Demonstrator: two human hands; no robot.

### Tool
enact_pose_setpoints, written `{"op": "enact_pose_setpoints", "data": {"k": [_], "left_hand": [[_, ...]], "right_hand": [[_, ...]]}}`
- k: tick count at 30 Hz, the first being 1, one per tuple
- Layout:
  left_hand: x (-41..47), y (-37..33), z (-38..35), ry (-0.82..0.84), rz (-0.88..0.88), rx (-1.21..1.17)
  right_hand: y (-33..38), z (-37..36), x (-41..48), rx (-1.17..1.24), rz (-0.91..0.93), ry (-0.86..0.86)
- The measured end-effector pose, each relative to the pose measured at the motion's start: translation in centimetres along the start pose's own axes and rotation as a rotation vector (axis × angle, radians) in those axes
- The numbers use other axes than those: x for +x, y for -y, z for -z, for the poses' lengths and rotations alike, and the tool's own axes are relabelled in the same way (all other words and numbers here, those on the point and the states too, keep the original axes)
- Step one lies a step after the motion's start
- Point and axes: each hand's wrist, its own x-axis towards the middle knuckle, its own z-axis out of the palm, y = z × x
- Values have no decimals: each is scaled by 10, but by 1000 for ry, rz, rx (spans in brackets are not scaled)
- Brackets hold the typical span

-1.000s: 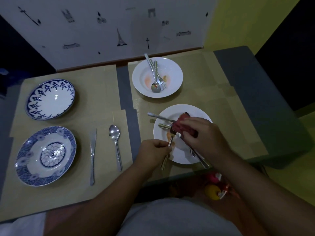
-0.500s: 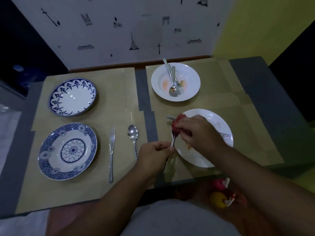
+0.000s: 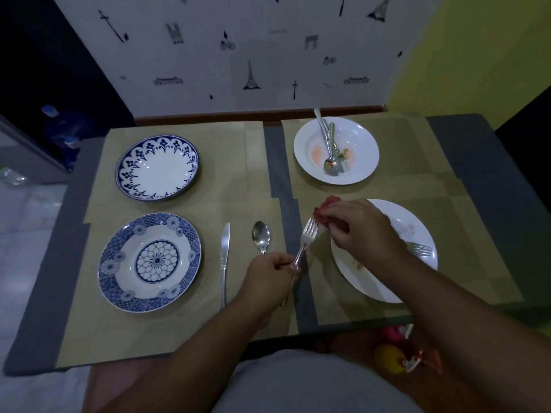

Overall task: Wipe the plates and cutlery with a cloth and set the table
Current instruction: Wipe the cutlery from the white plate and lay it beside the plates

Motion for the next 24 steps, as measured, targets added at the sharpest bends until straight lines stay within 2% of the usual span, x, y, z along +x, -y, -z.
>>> {"op": "enact_pose_setpoints", "data": {"k": [4,7,11,17,20,24], "left_hand": [[3,-2,5,-67,49,23],[4,-3,8,-103,12,22],[6,-3,11,-107,-30,56],[4,-1,12,-64,4,-41],[4,-5,13,-55,18,-88],[2,-4,15,-59,-10,-53]], "right_hand": [[8,-7,2,47,-29,14],[14,-12,3,60,-40,51],[21,-18,2,65,-11,52],[29,-23,-4,60,3,75],[36,-26,-12,21,135,55],[39,-32,-18,-7,358,161]]}}
